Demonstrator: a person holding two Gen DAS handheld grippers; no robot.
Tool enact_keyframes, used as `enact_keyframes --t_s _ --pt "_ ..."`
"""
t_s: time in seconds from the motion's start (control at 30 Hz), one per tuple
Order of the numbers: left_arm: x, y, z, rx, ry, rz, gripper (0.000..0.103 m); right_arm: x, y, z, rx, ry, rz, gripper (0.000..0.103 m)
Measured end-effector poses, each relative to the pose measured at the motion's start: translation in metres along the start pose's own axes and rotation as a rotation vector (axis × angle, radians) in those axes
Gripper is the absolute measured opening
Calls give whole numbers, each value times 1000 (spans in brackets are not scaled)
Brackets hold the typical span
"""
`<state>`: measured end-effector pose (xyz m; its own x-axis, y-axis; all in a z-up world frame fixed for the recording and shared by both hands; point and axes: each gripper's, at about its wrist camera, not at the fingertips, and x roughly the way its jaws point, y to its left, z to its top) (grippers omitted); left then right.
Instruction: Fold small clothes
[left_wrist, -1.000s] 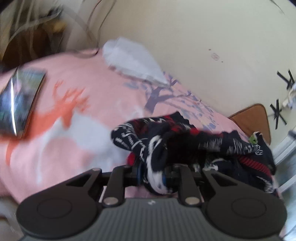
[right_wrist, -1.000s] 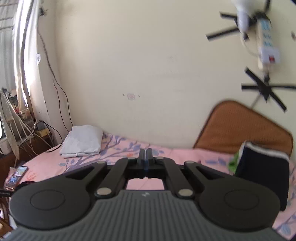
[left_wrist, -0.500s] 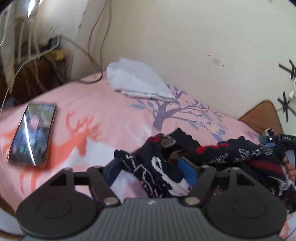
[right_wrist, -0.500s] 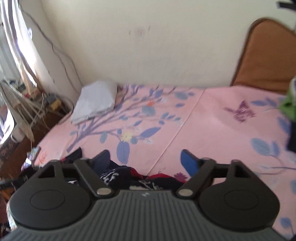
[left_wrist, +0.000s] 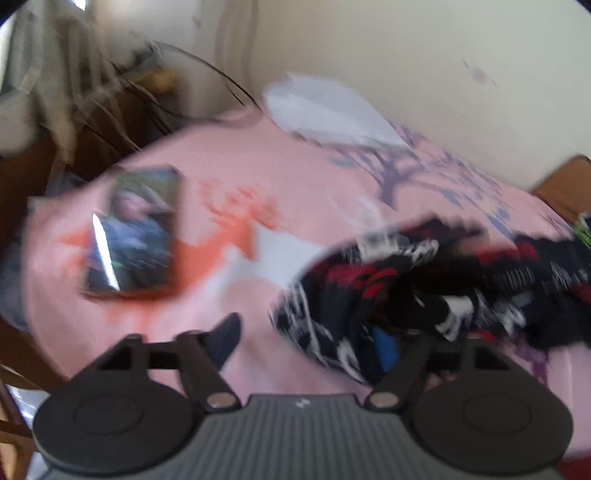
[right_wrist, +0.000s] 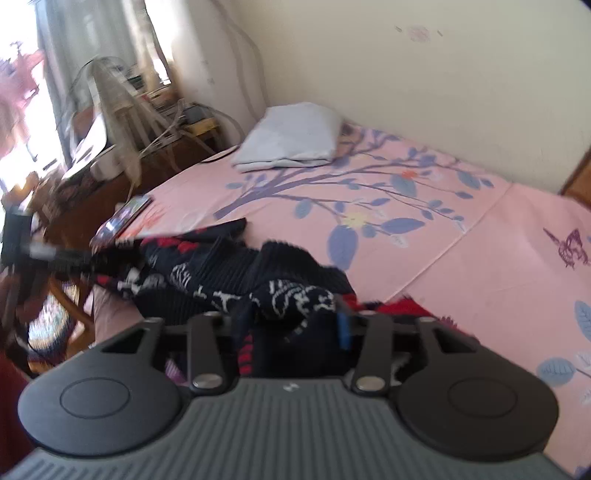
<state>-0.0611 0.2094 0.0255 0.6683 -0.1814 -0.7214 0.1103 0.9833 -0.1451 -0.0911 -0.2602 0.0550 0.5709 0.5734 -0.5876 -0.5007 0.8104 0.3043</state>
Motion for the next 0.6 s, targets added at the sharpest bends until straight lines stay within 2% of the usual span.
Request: enact_keyframes --t_s 0.1,0.2,0.27,0.33,0.43,0.53,0.57,0.6 --pt "-26 2 17 5 -96 26 79 -10 16 -8 -45 -58 -43 39" --pt "-43 -18 38 102 -202 45 80 -10 22 -12 -55 -83 -107 40" --pt "-45 -39 49 171 -243 -12 83 -8 22 -12 -48 -93 -117 40" --pt "-36 -63 56 254 -235 -111 85 -11 24 -13 -46 -101 -118 40" --pt "-8 -100 51 421 -177 -235 85 -20 27 -17 -52 -107 -126 40" --pt "21 -126 40 546 -91 -303 85 -28 33 -18 -62 -112 -169 41" --pt "25 -129 37 565 -69 -333 86 -31 35 -19 -61 -116 -187 42" --pt "29 -132 34 581 -52 -361 86 -35 38 -19 -56 -121 -212 50"
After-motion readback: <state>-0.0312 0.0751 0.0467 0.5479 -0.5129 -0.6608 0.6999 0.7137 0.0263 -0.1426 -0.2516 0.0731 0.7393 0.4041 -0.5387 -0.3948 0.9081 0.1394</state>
